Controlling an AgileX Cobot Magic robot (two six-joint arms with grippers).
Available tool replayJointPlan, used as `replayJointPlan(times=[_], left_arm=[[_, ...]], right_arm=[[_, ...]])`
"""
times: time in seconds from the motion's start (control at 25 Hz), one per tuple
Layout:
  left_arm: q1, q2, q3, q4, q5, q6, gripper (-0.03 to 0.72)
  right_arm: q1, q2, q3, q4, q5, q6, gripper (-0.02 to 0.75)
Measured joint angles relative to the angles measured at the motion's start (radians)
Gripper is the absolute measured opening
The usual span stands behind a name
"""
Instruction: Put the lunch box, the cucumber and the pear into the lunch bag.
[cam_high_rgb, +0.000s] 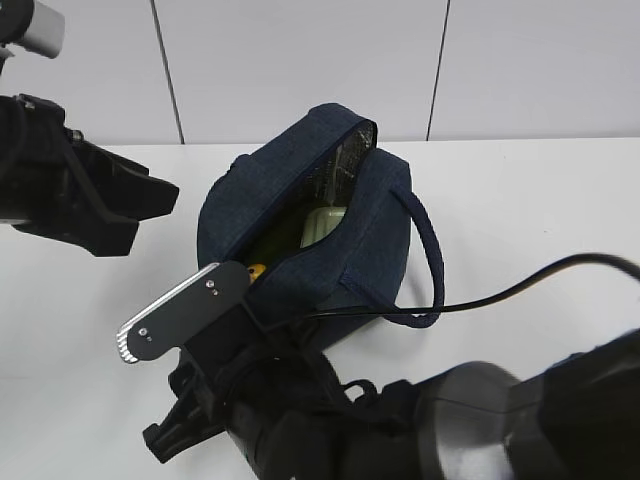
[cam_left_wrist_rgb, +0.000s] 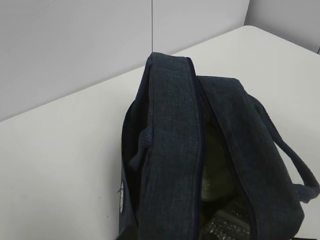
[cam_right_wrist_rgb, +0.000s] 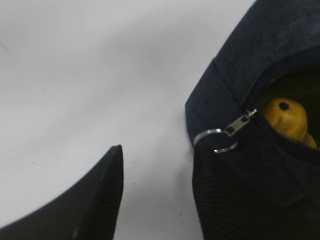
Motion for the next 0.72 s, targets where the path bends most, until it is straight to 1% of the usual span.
replayJointPlan(times=[0.08, 0.36, 0.52, 0.72], left_arm=[[0.000, 0.000, 0.000, 0.000, 0.000, 0.000, 0.242], [0.000, 0.000, 0.000, 0.000, 0.000, 0.000, 0.242], [0.000, 0.000, 0.000, 0.000, 0.000, 0.000, 0.242], [0.000, 0.000, 0.000, 0.000, 0.000, 0.000, 0.242]], right_arm=[[0.002, 0.030, 0.000, 0.021, -0.030, 0.006, 0.358], [0.002, 0.049, -0.007, 0.093, -0.054, 0.096, 0.356], [0.002, 0.087, -0.059, 0.111, -0.054, 0.104, 0.356], [0.002, 0.122, -0.114, 0.165, -0.054, 0.102, 0.356]])
